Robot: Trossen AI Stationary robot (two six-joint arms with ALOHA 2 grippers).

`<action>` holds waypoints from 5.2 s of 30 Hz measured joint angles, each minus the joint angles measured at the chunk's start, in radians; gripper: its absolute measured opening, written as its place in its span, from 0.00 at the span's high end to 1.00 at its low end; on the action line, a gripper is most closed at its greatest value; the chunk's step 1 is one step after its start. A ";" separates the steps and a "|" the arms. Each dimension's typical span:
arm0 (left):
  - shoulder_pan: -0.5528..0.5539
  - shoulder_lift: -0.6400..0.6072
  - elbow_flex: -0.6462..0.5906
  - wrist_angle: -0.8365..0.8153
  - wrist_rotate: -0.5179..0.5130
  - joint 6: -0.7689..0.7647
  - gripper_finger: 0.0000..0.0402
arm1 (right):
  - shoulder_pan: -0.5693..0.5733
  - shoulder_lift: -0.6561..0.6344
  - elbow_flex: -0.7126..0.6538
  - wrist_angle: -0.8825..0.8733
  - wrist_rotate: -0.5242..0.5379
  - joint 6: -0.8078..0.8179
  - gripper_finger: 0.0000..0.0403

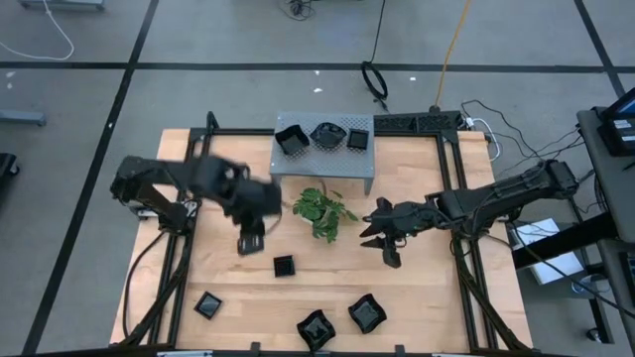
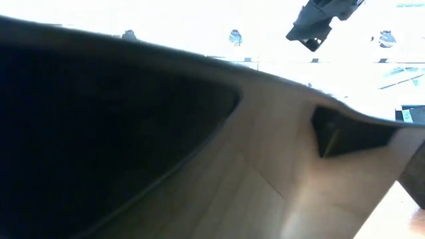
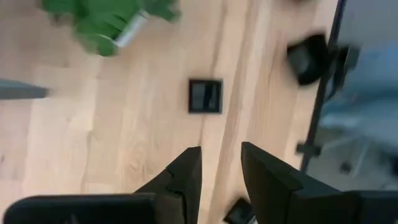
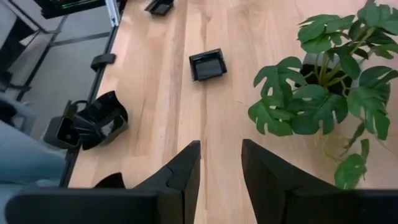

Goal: Pick & Place Mini shaped plates
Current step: Stack the distorted square plate on top of the stacked distorted square plates on the shelf

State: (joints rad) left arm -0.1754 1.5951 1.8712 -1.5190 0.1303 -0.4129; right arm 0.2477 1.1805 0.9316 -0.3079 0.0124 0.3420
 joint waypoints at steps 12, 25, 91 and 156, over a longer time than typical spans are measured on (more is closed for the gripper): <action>-0.171 0.002 -0.419 0.450 0.001 -0.101 0.71 | 0.098 0.000 -0.001 -0.049 -0.079 -0.167 0.74; -0.187 0.002 -0.452 0.750 -0.059 -0.561 0.71 | 0.173 0.084 -0.218 0.286 -0.357 -0.489 0.74; -0.183 -0.022 -0.449 1.058 -0.201 -0.658 0.71 | 0.023 0.582 -0.080 0.851 -0.143 -0.338 1.00; -0.307 0.428 -0.451 1.142 -0.019 -0.632 0.43 | 0.109 -0.328 -0.011 -0.274 0.227 -0.100 0.69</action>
State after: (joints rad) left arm -0.4828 2.0232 1.4204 -0.3766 0.1113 -1.0454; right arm 0.3565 0.8528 0.9203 -0.5819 0.2390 0.2424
